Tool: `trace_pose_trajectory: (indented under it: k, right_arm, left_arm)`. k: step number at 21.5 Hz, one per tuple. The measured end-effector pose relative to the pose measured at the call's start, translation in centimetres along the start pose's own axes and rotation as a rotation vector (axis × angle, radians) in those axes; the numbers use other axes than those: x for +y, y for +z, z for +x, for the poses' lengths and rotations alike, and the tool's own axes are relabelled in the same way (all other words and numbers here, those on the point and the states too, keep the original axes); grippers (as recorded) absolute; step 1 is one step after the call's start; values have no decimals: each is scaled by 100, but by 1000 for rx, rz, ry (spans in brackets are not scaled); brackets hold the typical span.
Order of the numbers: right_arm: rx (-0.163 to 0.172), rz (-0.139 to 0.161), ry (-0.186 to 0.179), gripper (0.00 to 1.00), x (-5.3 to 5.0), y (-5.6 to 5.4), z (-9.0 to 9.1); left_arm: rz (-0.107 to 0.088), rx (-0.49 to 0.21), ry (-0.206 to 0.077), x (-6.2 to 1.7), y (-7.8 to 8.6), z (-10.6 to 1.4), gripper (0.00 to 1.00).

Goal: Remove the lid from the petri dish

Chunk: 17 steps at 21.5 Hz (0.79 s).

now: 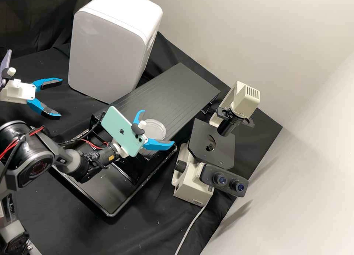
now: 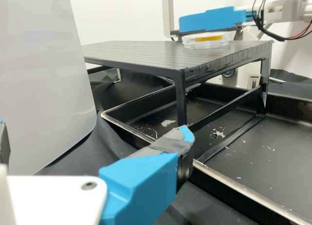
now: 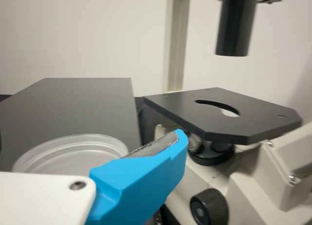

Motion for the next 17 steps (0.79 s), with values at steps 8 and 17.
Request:
trace_pose_trajectory:
  k: [8,17]
  right_arm:
    - [3,-9,-27,100,-79,-9,8]
    - [3,-15,-27,100,-79,-9,8]
  left_arm:
    - [0,0,0,0,0,0,100]
    - [0,0,0,0,0,0,100]
